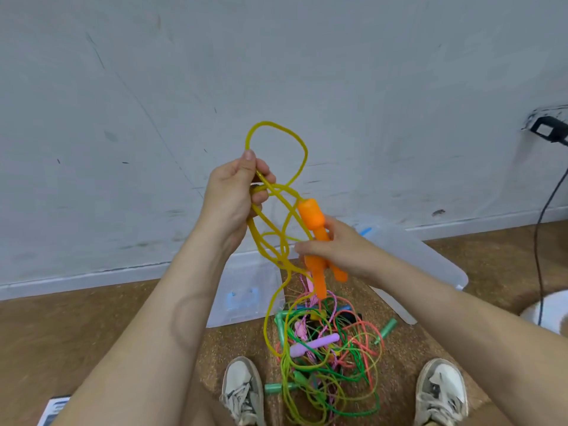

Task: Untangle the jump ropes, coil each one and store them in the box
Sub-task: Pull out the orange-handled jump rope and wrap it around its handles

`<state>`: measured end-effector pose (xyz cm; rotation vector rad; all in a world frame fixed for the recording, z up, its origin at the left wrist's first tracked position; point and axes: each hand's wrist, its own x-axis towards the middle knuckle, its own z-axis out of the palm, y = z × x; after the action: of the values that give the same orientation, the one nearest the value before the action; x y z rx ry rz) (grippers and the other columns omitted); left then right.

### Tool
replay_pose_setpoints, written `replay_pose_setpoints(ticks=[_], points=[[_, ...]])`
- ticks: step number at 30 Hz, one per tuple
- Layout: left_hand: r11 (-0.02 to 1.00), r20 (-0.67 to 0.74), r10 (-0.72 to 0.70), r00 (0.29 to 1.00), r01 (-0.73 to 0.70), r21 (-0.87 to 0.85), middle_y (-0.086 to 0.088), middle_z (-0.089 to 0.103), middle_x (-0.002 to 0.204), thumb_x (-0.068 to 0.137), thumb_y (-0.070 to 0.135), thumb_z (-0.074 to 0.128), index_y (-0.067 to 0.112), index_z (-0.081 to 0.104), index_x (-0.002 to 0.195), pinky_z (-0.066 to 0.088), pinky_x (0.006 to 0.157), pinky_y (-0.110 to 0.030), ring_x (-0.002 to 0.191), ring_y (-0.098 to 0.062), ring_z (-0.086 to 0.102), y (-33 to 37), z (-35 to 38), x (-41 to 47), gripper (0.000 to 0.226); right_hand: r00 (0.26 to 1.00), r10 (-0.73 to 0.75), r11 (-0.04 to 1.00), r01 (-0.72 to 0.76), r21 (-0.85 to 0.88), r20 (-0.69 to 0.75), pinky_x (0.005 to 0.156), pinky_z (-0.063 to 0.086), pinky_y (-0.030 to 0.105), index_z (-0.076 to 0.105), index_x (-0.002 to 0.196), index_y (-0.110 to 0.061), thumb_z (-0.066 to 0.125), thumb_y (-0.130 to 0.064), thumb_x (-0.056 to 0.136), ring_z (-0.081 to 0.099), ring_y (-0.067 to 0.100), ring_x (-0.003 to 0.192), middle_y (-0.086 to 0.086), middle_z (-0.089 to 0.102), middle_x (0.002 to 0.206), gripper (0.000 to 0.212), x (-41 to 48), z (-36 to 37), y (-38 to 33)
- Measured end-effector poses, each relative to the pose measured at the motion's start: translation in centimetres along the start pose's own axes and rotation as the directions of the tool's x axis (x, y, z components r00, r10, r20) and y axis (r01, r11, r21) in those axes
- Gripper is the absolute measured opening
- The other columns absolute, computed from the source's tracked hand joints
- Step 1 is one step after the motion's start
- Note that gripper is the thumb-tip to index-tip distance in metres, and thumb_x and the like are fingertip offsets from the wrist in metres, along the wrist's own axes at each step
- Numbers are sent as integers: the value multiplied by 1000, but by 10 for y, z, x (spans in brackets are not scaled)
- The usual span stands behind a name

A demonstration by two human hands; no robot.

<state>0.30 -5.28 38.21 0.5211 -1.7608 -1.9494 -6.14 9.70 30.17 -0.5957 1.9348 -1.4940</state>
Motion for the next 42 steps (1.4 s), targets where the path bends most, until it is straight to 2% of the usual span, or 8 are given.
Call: replay_pose_setpoints(ticks=[10,13,16,18,22,28,35,42], points=[[996,-197,-80,977,73,-43,-2,61,66,104,31,33,18,49,74,23,38,-17,38,-7,40,-5,-27,15,36,855,99,962,-213,169,510,56,54,31,50,117,-15,73,-5,79,62,19,58,3,59,80,46,-18,-2,-7],[932,-195,-142,971,197,303,-14,71,89,103,38,27,13,59,93,39,51,-24,57,-20,63,-10,-41,21,42,899,100,952,-211,222,426,41,42,22,49,96,-13,65,-8,88,49,12,45,5,51,67,19,-18,-2,-18],[62,-146,-47,988,148,987,-16,63,119,99,48,25,17,62,116,46,87,-39,107,-36,60,-13,-60,20,51,928,67,941,-181,286,366,38,37,18,51,90,-13,61,-14,91,46,10,44,4,50,63,10,-15,-6,-26],[-121,-106,45,993,111,987,-14,66,114,95,48,35,18,67,109,47,88,-38,106,-36,60,-7,-56,12,45,943,69,939,-171,299,325,38,39,17,53,90,-13,61,-18,92,47,9,44,4,52,64,9,-14,-7,-27],[432,94,-227,969,14,902,-5,73,72,93,60,38,11,72,77,49,68,-28,68,-19,68,-6,-19,-4,61,975,67,936,-136,326,214,40,42,18,55,91,-10,57,-25,96,50,10,46,6,54,65,16,-9,3,-24],[818,126,-336,933,223,531,-4,56,77,94,47,51,9,64,85,39,43,-18,56,-13,44,-35,4,-2,41,989,-5,942,-45,332,147,54,57,30,55,109,-6,43,-22,103,65,20,57,15,64,85,21,-7,5,-31],[968,76,-241,968,233,96,-5,60,70,97,26,53,6,63,83,54,54,-20,52,-10,57,-25,3,2,27,943,108,815,-265,515,316,58,60,40,56,109,-13,47,-25,100,67,25,59,14,68,83,18,-12,-5,-34],[925,135,-301,944,254,281,-10,64,69,96,29,50,6,65,77,53,54,-26,53,-18,55,-18,-3,-1,33,906,175,848,-337,409,384,34,27,14,52,93,-16,51,-27,96,32,4,40,-3,41,58,12,-10,-1,-26]])
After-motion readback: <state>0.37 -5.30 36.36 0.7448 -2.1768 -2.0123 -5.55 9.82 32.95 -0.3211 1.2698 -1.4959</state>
